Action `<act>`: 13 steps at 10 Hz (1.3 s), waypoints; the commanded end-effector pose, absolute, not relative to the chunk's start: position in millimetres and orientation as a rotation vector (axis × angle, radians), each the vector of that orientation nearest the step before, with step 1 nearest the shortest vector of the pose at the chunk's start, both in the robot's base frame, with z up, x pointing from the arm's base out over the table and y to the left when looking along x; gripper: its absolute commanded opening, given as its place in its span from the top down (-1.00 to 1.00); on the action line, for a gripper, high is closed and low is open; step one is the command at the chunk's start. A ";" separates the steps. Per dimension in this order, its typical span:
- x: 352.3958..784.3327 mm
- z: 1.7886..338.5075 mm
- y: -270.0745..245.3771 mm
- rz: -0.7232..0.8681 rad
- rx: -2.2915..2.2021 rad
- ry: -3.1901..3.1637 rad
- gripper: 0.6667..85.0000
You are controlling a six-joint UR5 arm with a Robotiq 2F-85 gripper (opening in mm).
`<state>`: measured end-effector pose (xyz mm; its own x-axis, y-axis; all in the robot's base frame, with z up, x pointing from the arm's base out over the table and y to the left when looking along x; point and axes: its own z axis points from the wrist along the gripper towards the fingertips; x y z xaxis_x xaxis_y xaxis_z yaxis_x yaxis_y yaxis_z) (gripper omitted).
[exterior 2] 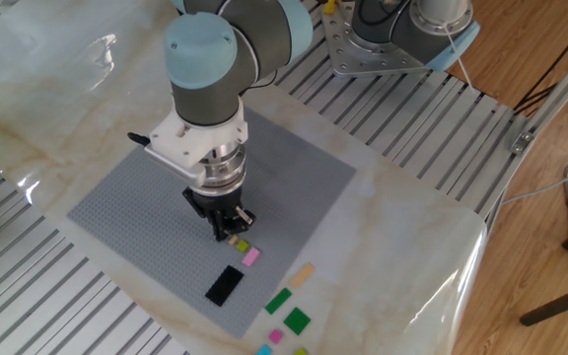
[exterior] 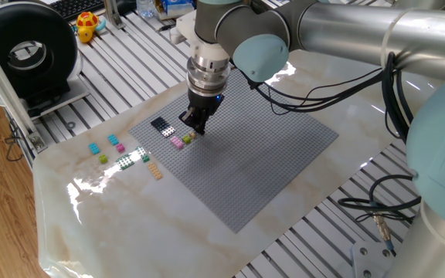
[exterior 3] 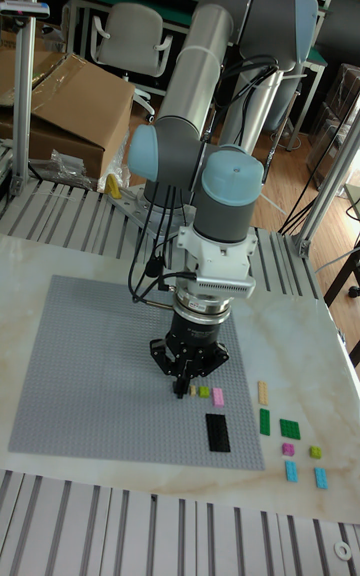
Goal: Stack small Lego blocks randomly, one at a time
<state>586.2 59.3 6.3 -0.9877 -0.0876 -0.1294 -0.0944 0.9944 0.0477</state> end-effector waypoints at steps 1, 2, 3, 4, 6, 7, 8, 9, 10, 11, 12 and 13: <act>587.3 7.4 60.2 0.097 -0.121 3.007 0.98; 587.5 7.2 60.1 0.097 -0.121 3.006 0.98; 587.3 7.2 59.6 0.095 -0.121 3.006 0.98; 587.2 7.5 59.5 0.095 -0.121 3.006 0.98; 587.4 7.6 59.1 0.094 -0.120 3.003 0.98; 586.9 7.6 59.7 0.097 -0.120 3.004 0.98; 586.5 7.0 59.6 0.092 -0.121 3.004 0.98; 587.5 6.3 59.8 0.092 -0.120 2.998 0.98; 587.4 6.3 59.3 0.089 -0.120 2.998 0.98; 587.3 6.9 59.1 0.089 -0.120 2.998 0.98; 587.3 7.4 58.3 0.087 -0.121 2.998 0.98; 587.0 7.8 57.8 0.087 -0.121 2.998 0.98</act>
